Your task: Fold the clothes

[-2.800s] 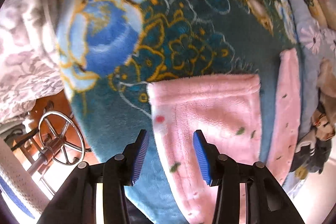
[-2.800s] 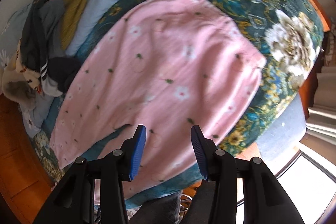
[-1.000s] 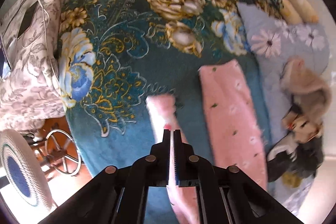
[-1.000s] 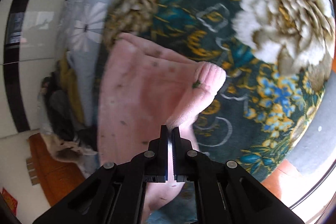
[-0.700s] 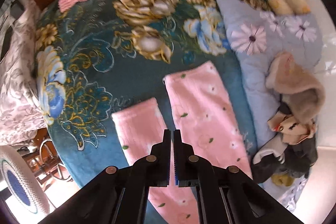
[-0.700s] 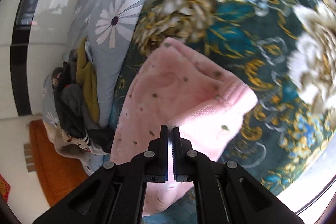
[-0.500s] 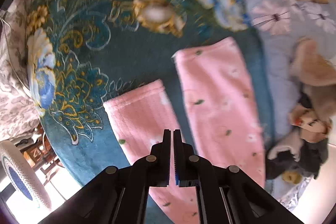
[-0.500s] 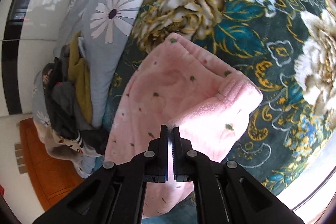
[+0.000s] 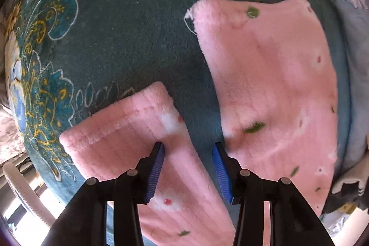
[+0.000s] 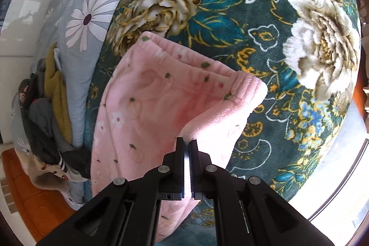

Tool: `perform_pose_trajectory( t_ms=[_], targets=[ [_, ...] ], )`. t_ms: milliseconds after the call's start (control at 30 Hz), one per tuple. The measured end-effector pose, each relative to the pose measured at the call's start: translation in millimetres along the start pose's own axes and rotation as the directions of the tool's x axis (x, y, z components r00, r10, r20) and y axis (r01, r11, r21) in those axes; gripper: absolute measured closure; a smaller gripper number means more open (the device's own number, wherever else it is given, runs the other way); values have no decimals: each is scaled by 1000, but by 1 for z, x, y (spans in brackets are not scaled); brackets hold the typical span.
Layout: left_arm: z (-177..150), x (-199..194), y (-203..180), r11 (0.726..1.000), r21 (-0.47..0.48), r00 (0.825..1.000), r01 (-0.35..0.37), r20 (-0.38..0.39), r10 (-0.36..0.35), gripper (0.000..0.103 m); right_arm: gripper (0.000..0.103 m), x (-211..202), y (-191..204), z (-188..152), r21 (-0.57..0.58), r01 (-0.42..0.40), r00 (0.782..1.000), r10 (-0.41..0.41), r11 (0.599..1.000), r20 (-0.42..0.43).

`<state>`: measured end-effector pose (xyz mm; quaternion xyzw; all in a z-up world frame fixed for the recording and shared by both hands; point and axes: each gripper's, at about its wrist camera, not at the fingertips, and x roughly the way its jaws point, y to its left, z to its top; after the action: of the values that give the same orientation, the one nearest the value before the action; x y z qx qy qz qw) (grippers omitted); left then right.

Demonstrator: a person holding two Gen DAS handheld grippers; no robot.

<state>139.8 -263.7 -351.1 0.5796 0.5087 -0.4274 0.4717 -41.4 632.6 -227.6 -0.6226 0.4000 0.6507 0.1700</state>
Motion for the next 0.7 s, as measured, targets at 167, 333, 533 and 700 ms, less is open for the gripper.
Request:
perform_pose_trajectory(
  t_ms=[167, 333, 533, 700],
  targets=[
    [-3, 2, -7, 998, 8, 998, -55, 16, 55, 67, 99, 2, 3, 0, 1, 23, 1000, -23, 1000, 3],
    [-10, -5, 5, 998, 14, 998, -61, 32, 60, 97, 99, 5, 9, 3, -8, 39, 999, -39, 999, 2],
    [-32, -59, 31, 997, 7, 994, 72, 85, -72, 98, 100, 5, 18, 6, -20, 86, 996, -85, 996, 29],
    [-36, -118, 21, 991, 55, 979, 126, 152, -133, 98, 100, -11, 26, 8, -19, 58, 995, -56, 998, 85]
  ],
)
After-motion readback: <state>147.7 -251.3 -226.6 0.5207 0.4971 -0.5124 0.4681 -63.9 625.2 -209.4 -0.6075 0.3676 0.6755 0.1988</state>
